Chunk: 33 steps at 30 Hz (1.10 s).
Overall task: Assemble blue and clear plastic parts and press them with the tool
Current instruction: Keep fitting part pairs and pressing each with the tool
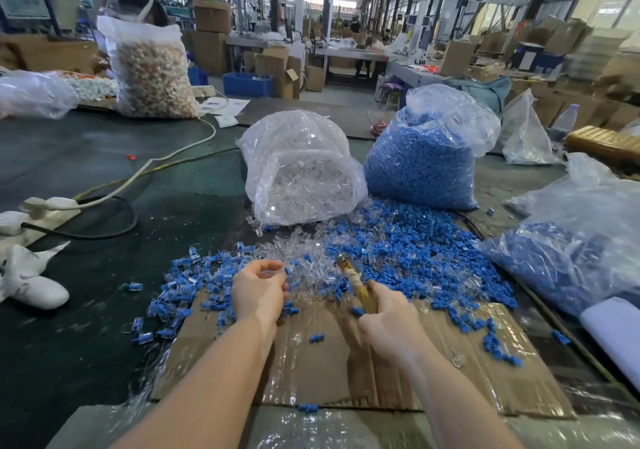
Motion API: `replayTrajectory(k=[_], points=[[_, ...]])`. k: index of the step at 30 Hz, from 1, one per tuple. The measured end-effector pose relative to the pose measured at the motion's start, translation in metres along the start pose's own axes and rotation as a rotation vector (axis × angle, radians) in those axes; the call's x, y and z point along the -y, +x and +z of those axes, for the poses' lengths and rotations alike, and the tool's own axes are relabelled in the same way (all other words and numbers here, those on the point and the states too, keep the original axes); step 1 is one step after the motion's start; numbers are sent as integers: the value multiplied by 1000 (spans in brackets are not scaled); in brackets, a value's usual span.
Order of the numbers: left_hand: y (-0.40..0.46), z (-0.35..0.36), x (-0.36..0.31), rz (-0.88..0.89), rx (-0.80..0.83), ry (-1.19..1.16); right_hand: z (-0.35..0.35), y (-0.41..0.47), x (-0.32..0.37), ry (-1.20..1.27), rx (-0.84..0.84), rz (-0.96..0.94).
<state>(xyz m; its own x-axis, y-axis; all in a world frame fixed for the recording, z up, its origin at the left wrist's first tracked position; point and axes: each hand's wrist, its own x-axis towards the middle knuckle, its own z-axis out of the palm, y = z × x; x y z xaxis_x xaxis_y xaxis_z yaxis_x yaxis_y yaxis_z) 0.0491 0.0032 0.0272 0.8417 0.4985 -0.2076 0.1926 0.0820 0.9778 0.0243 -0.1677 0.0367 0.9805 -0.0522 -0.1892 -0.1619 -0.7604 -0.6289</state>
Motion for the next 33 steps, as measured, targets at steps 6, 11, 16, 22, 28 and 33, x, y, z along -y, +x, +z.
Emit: replayTrajectory(k=[6,11,16,22,28,33], points=[[19,-28,7,163,-200,258,0,14,-27,-511,-285,42],[35,-55,10,216,-310,490,-3,20,-43,-616,-348,77],[37,-68,17,188,-255,614,-3,21,-50,-654,-329,113],[21,-55,18,398,-247,678,1,23,-52,-642,-319,134],[-14,-23,25,619,-24,593,11,12,-38,-665,-430,-33],[-33,-9,42,718,331,586,25,4,-21,-476,-478,-391]])
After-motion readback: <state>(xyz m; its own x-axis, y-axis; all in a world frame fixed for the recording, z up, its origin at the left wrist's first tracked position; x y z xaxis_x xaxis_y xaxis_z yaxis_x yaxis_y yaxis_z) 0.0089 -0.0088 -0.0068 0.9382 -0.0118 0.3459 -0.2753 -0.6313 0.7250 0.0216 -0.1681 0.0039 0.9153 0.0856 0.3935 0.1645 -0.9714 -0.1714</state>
